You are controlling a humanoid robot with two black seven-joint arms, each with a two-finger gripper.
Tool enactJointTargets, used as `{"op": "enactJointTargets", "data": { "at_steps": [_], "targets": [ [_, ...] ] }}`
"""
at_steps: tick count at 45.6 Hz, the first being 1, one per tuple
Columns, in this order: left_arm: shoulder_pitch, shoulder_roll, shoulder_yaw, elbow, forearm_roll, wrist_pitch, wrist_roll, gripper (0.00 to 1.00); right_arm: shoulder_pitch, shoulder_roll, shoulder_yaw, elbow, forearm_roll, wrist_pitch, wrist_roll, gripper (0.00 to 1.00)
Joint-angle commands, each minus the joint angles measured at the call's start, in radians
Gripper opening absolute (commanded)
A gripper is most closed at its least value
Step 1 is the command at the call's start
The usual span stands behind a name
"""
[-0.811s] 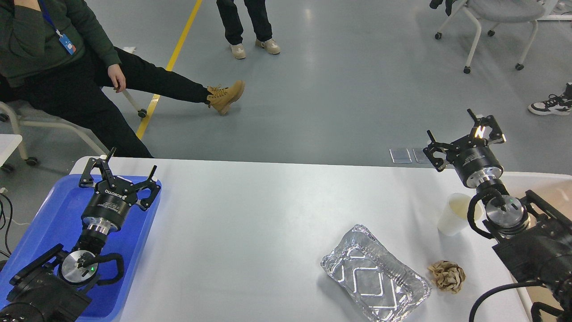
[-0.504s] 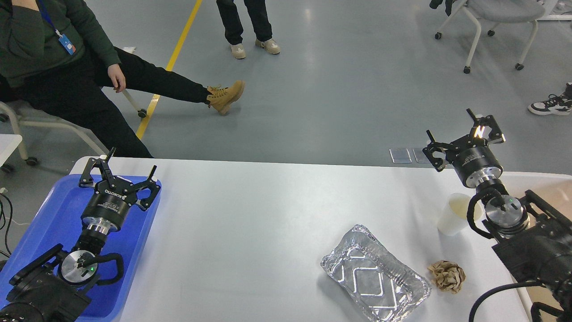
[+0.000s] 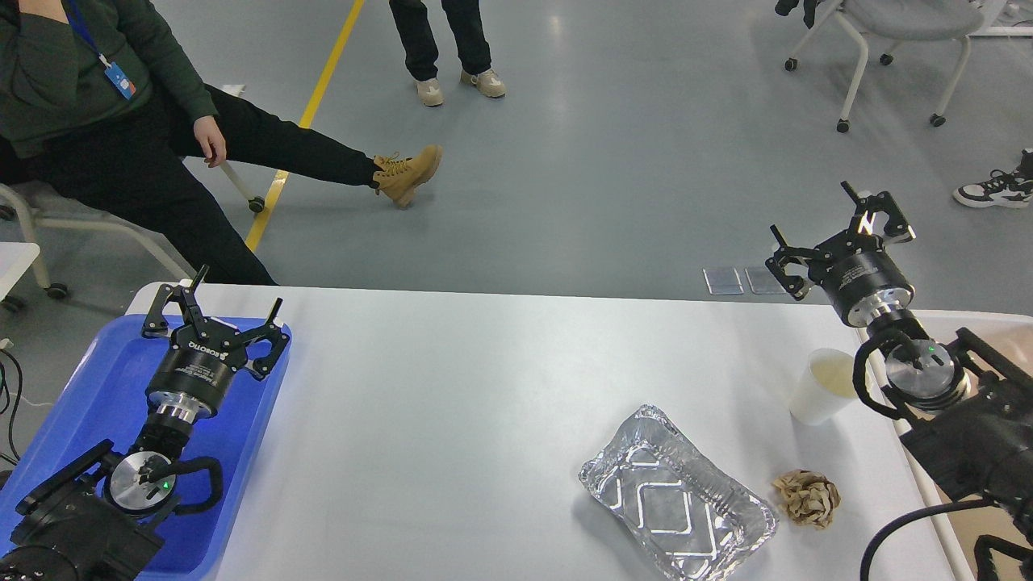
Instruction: Tidy desktop
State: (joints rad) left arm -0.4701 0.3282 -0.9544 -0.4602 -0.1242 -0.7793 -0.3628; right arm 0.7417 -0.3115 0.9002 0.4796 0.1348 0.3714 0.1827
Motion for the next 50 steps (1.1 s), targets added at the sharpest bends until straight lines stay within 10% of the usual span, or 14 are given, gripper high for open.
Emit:
{"op": "enactJointTargets", "data": {
  "at_steps": [1, 25, 50],
  "targets": [
    [0.001, 0.0, 0.0, 0.0, 0.0, 0.0, -0.001, 0.99, 0.071, -0.072, -0.108, 0.007, -0.027, 0.014, -0.008, 1.0],
    [-0.001, 0.0, 0.0, 0.0, 0.0, 0.0, 0.001, 0.99, 0.347, -0.296, -0.78, 0.066, -0.185, 0.012, -0.011, 1.0],
    [-0.001, 0.002, 0.0, 0.0, 0.0, 0.0, 0.001, 0.99, 0.987, -0.518, -1.751, 0.477, -0.457, 0.009, 0.04, 1.0]
  ]
}}
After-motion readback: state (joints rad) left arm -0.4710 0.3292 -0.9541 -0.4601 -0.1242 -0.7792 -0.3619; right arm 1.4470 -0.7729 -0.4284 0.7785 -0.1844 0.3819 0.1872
